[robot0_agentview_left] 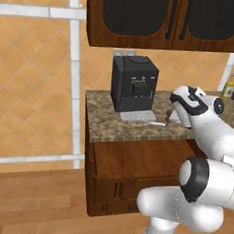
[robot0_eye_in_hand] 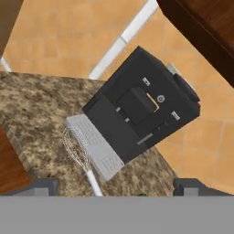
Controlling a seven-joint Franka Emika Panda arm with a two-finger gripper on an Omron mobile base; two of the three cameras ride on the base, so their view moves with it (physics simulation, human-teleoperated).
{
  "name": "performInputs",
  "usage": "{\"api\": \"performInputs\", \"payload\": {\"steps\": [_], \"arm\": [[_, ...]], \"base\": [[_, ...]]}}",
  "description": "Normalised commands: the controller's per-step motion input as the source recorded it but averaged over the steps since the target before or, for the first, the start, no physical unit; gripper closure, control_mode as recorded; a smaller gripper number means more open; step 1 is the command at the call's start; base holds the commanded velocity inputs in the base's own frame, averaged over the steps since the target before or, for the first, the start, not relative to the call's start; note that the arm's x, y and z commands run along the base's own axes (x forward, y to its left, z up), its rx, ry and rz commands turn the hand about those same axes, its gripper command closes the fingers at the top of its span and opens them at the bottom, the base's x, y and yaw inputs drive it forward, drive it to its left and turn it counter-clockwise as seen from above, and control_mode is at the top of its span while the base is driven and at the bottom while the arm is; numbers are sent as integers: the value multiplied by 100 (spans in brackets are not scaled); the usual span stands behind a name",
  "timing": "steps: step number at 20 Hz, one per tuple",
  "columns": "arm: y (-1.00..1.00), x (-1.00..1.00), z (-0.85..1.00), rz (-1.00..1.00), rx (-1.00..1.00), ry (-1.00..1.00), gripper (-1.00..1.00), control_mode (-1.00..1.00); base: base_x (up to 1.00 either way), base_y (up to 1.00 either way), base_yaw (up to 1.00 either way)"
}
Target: Pick the whisk from the drawer and place it on the counter.
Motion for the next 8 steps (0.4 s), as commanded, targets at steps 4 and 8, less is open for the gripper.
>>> {"api": "performInputs", "payload": {"steps": [4, 8], "arm": [[-30, -56, 36, 0, 5, -19, -100, -100], [-44, -71, 8, 0, 17, -33, -100, -100]], "base": [[0, 0, 0], [0, 0, 0]]}}
